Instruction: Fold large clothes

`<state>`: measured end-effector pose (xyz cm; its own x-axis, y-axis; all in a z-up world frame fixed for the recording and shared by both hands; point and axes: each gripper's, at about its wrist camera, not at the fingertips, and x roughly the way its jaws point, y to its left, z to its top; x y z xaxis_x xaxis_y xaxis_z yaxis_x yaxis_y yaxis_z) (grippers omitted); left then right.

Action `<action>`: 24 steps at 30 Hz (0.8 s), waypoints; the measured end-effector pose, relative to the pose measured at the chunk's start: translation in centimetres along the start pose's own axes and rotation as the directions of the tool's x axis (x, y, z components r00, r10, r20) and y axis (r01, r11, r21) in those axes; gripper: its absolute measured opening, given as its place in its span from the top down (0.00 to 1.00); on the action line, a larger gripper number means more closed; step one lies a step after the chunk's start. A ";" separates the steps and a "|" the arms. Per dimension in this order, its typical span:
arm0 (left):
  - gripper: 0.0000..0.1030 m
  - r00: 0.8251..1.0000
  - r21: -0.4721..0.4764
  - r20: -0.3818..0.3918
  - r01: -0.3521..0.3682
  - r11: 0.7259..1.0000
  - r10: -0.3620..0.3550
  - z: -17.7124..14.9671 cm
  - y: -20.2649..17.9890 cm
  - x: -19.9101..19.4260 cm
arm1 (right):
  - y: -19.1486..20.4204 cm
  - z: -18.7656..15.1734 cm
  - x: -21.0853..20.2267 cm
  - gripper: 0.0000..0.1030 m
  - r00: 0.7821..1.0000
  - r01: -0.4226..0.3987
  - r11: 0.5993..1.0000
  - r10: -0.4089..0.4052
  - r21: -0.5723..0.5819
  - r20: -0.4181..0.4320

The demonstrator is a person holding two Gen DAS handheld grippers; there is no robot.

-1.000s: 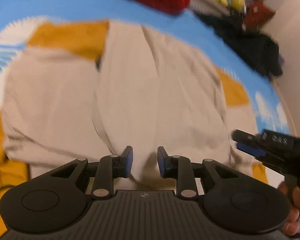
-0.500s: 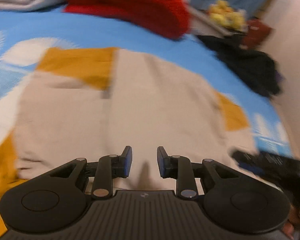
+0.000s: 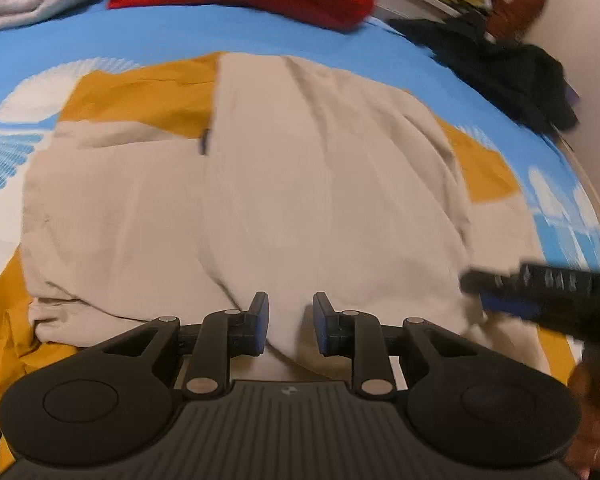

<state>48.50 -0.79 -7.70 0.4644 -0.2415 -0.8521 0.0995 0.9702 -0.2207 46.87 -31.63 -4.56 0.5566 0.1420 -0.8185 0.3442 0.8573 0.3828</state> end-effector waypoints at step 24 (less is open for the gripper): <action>0.70 0.903 0.089 0.429 -0.040 0.995 -0.002 -6.2 -0.4 -23.1 | 0.7 -1.8 -23.9 0.60 0.782 -0.021 0.965 0.178 -0.261 0.598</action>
<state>32.27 4.30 9.11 0.7970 -0.2125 -0.5654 0.1586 0.9768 -0.1436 32.45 -33.49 14.52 0.9484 -0.0318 -0.3156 0.1235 0.9534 0.2752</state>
